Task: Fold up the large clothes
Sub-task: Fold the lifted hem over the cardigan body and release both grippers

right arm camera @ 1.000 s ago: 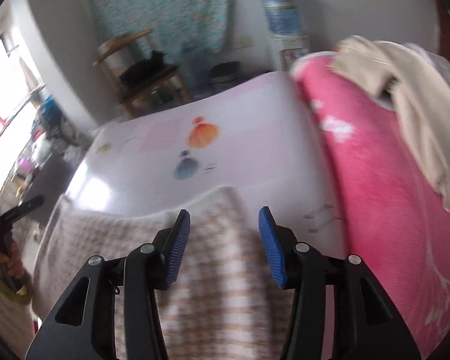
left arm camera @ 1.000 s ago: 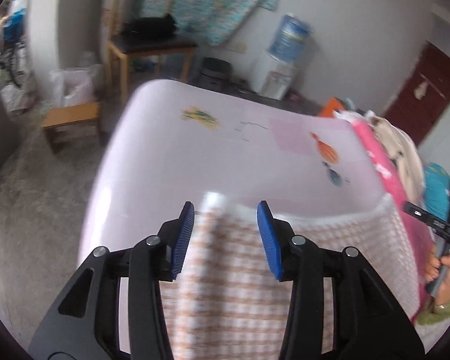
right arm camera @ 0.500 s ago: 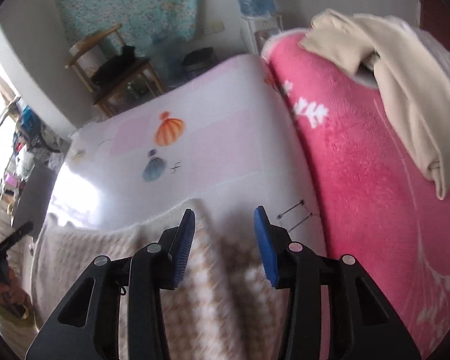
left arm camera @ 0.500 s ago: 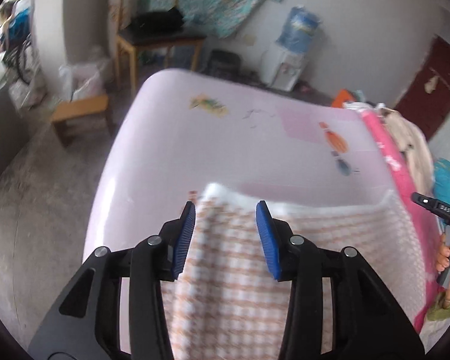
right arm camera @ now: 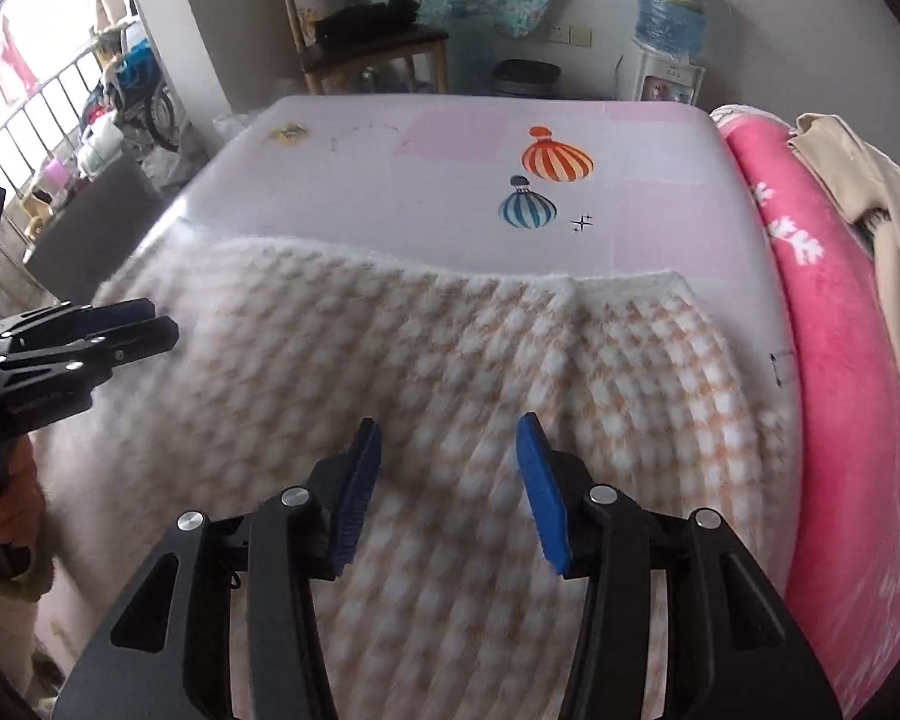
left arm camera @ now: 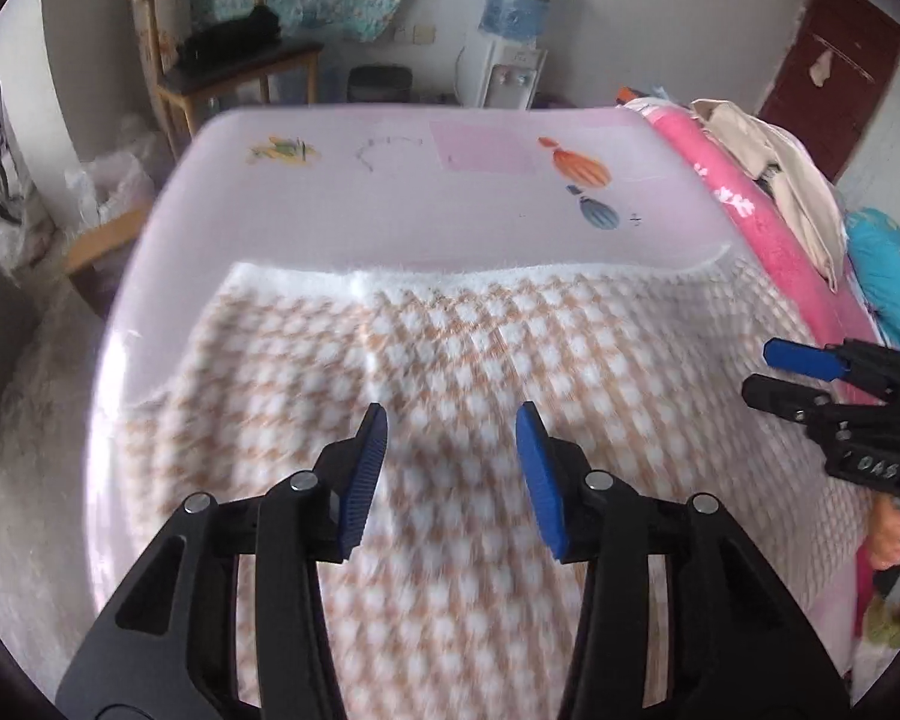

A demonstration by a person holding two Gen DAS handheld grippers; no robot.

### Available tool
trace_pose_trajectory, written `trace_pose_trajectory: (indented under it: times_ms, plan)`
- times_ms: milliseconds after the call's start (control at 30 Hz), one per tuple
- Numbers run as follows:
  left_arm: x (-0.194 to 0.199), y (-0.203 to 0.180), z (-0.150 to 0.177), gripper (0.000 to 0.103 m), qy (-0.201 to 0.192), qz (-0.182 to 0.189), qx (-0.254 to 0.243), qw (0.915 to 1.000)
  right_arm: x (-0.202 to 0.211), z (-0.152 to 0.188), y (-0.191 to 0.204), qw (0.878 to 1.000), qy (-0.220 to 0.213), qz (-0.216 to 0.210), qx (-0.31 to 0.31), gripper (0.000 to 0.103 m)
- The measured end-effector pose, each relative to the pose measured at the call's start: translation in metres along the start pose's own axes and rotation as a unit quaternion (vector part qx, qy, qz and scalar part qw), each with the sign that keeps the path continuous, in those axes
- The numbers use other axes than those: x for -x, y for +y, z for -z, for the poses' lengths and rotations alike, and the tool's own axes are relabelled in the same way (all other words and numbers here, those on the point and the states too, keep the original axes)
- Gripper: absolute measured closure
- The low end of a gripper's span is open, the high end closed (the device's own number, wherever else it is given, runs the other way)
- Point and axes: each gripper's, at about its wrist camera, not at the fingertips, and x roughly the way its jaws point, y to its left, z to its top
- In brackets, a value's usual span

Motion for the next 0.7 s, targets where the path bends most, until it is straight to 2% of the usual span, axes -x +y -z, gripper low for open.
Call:
trace_pose_trajectory:
  times_ms: [67,133,167,233,300,367,500,567,633,700]
  plan:
    - [0.019,-0.006,0.012,0.060,-0.014,0.017,-0.019,0.9996,0.016,0.019,0.019,1.000,-0.007,-0.004,0.019,0.049]
    - [0.029,-0.013,0.032,0.059,-0.009,0.029,-0.033,0.9990,0.016,0.041,0.040,0.999,0.000,-0.002,0.043,0.048]
    - [0.028,-0.013,0.041,0.059,-0.002,0.022,-0.037,0.9991,0.006,0.049,0.047,0.999,0.007,0.010,0.052,0.047]
    - [0.008,-0.013,0.057,0.057,0.023,-0.017,-0.036,0.9989,-0.014,0.059,0.049,0.997,0.014,0.034,0.064,0.044]
    - [0.000,-0.010,0.063,0.057,0.011,-0.014,-0.026,0.9995,-0.017,0.061,0.044,0.999,0.011,0.025,0.041,0.043]
    - [0.014,-0.009,0.065,0.057,0.007,-0.018,-0.018,0.9996,-0.004,0.061,0.044,0.999,0.009,0.029,0.028,0.043]
    - [0.051,-0.013,0.088,0.057,-0.020,0.004,-0.021,0.9996,0.025,0.086,0.069,0.998,-0.018,0.017,0.049,0.043]
    - [0.046,-0.017,0.104,0.052,-0.013,-0.004,-0.021,0.9997,0.015,0.101,0.084,0.998,-0.011,0.018,0.063,0.039]
    - [0.026,-0.020,0.115,0.051,0.005,-0.030,-0.023,0.9993,0.002,0.115,0.096,0.995,-0.024,0.056,0.082,0.035]
    - [0.031,-0.020,0.121,0.051,-0.014,-0.036,-0.024,0.9990,0.005,0.114,0.092,0.996,-0.025,0.052,0.066,0.034]
